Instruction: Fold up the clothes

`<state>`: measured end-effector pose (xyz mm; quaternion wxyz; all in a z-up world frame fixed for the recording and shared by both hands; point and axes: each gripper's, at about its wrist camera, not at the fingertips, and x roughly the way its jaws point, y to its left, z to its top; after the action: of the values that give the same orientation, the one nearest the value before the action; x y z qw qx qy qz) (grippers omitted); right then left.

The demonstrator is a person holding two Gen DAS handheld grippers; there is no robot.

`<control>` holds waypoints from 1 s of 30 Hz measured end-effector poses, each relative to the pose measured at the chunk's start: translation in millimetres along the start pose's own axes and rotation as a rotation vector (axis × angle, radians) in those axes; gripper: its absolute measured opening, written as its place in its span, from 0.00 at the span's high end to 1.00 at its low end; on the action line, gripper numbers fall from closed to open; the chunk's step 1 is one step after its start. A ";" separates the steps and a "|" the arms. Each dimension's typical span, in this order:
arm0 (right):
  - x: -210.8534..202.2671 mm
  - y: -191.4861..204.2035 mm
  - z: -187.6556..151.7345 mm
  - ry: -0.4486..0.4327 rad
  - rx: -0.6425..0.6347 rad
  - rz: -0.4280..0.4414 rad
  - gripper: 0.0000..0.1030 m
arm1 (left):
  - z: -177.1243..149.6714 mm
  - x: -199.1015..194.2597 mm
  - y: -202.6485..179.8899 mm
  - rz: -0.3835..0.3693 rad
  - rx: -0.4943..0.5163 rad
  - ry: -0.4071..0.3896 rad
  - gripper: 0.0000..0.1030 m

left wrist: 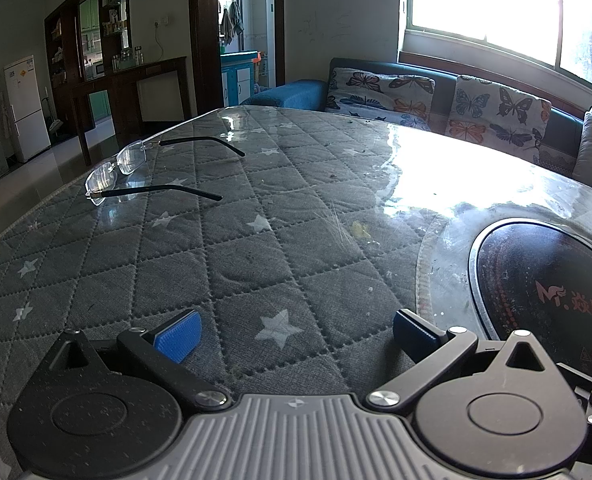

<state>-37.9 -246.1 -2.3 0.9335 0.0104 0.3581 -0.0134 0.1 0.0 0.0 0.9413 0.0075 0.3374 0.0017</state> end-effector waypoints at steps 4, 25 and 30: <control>-0.6 -0.4 -0.2 0.008 -0.003 -0.002 0.00 | 0.1 0.2 0.1 -0.001 -0.001 0.000 0.00; -87.5 -19.7 -19.5 -0.081 -0.015 0.010 0.00 | 1.0 -4.1 3.3 -0.017 0.004 0.031 0.00; -110.5 -30.0 -30.8 -0.107 -0.006 0.003 0.00 | -5.1 -18.4 0.0 -0.055 0.020 0.055 0.00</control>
<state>-141.6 -273.2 48.5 0.9514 0.0076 0.3077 -0.0114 -17.4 0.0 7.7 0.9312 0.0075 0.3633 -0.0274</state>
